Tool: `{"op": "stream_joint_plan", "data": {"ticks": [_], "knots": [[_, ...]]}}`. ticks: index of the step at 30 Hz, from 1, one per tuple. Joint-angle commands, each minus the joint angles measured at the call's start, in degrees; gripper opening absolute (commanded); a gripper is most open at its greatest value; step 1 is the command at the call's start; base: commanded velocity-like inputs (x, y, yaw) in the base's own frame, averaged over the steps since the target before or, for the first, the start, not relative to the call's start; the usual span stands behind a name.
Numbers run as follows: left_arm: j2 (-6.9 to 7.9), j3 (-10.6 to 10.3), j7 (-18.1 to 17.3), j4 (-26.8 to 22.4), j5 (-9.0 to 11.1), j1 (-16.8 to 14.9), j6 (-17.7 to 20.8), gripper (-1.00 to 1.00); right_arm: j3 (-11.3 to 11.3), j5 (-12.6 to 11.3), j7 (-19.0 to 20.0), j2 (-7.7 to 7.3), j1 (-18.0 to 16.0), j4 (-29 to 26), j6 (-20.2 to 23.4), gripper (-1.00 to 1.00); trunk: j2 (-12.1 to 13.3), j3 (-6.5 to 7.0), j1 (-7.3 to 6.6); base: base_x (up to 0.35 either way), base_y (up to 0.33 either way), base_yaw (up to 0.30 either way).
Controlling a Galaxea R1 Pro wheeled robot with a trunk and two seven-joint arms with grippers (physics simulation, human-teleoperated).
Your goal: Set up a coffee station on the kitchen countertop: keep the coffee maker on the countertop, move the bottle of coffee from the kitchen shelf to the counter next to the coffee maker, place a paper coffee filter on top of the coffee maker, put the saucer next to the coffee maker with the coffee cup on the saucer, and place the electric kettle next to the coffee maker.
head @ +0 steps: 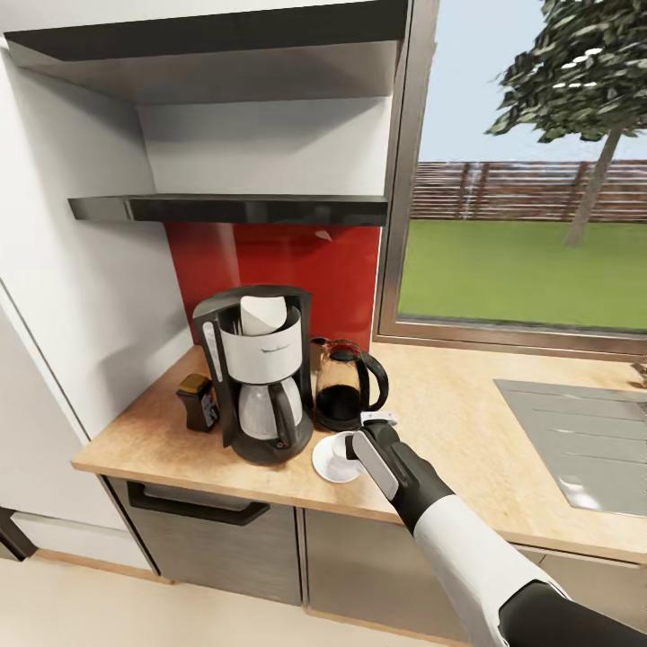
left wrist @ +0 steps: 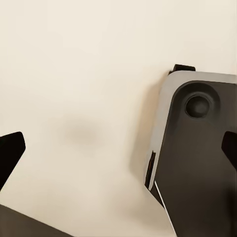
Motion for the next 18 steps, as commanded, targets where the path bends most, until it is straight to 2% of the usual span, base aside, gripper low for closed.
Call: {"op": "stream_joint_plan", "data": {"ticks": [1, 15, 18], "knots": [[0.01, 0.38, 0.23, 0.11, -0.6, -0.07, -0.26, 1.0, 0.11, -0.56, -0.43, 0.0, -0.07, -0.03, 0.05, -1.0, -0.13, -0.13, 0.04, 0.0, 0.0, -0.007], [0.01, 0.38, 0.23, 0.11, -0.6, -0.07, -0.18, 1.0, 0.12, -0.6, -0.37, 0.0, -0.07, -0.01, 0.05, -1.0, -0.13, -0.13, 0.04, 0.0, 0.0, -0.001], [0.01, 0.38, 0.23, 0.11, -0.6, -0.07, -0.19, 1.0, 0.12, -0.64, -0.32, 0.0, -0.07, -0.01, 0.05, -1.0, -0.13, -0.13, 0.04, 0.0, 0.097, 0.0]]}}
